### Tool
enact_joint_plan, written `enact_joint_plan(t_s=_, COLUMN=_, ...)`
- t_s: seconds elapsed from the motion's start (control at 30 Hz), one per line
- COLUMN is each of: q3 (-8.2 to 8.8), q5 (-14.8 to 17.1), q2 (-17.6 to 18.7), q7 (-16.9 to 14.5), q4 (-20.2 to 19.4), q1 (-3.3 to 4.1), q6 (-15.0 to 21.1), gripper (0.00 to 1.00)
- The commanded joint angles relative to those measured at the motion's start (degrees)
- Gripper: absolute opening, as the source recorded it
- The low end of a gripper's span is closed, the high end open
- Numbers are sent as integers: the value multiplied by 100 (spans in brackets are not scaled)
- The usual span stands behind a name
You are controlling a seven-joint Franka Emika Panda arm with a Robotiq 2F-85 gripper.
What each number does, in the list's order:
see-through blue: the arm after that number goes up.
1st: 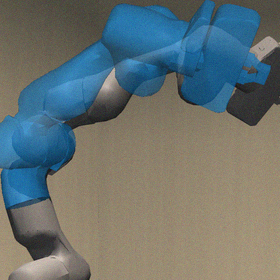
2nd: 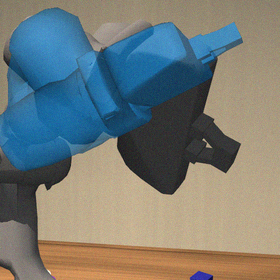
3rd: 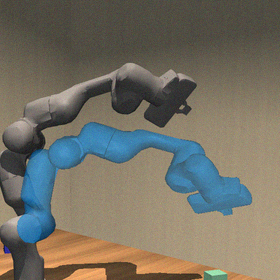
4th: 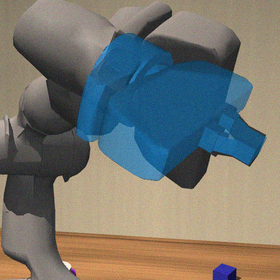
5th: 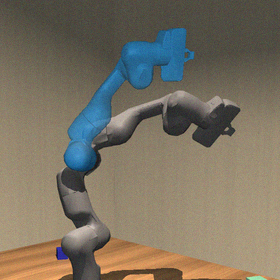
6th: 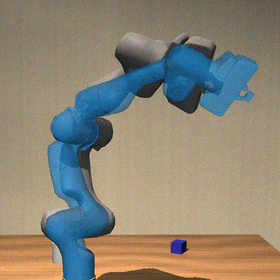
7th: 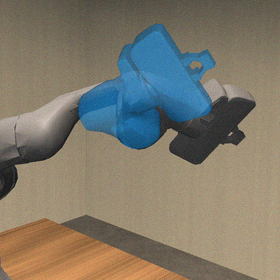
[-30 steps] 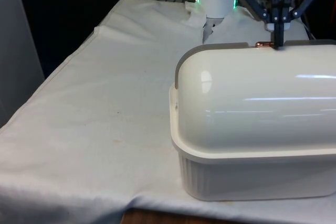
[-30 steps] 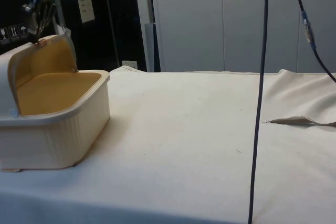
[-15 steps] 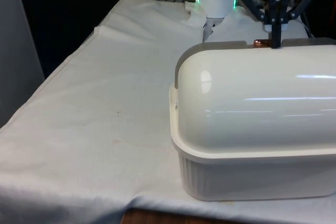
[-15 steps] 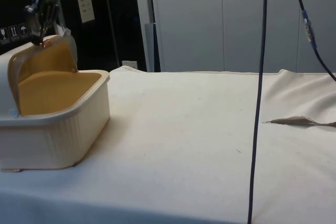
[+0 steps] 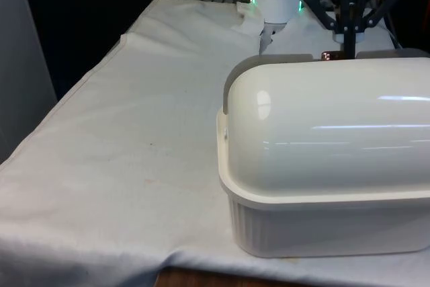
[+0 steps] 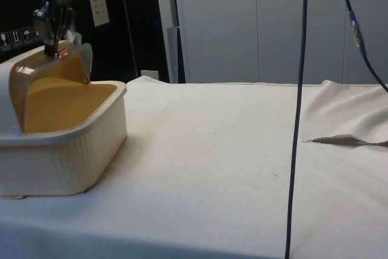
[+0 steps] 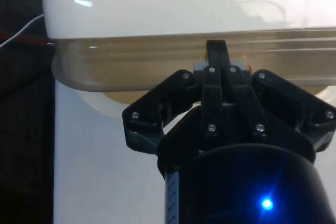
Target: Open the lid, then close it.
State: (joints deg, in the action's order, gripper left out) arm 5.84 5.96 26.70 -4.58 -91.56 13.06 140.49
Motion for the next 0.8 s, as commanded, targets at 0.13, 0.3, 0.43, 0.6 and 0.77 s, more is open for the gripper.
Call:
enact_joint_plan(t_s=0.13, q3=-11, q5=103, q2=40, q7=0, q4=29, q1=-29, q6=-252, gripper=0)
enact_joint_plan(t_s=0.3, q3=-11, q5=120, q2=52, q7=17, q4=69, q1=-40, q6=-453, gripper=0)
enact_joint_plan(t_s=0.43, q3=-11, q5=120, q2=52, q7=40, q4=97, q1=-46, q6=-619, gripper=0)
enact_joint_plan(t_s=0.6, q3=0, q5=109, q2=57, q7=63, q4=166, q1=-46, q6=-888, gripper=0)
enact_joint_plan(t_s=0.77, q3=11, q5=103, q2=57, q7=74, q4=235, q1=-46, q6=-1209, gripper=0)
